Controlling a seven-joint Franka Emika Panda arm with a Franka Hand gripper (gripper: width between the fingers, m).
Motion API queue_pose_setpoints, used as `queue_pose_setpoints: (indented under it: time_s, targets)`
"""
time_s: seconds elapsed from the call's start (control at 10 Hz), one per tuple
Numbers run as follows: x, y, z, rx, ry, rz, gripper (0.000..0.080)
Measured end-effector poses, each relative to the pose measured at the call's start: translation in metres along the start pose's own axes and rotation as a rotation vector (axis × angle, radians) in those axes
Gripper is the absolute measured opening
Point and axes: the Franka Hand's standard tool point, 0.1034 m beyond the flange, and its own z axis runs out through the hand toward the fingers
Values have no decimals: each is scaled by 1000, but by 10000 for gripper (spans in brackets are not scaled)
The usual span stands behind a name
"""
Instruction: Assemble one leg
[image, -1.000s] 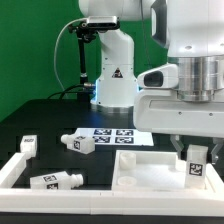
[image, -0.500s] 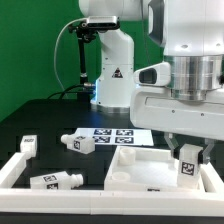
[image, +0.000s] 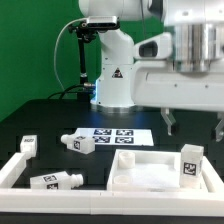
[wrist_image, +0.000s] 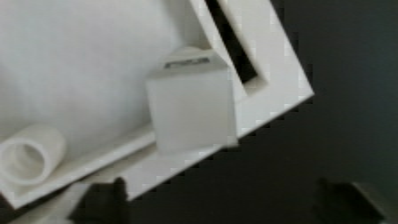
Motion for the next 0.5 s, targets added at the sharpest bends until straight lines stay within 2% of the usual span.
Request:
queue_pose_setpoints:
  time_s: [0.1, 0.5]
  targets:
    - [1, -1, -3, 4, 4, 0, 624]
    - [0, 0, 1, 0, 1, 0, 648]
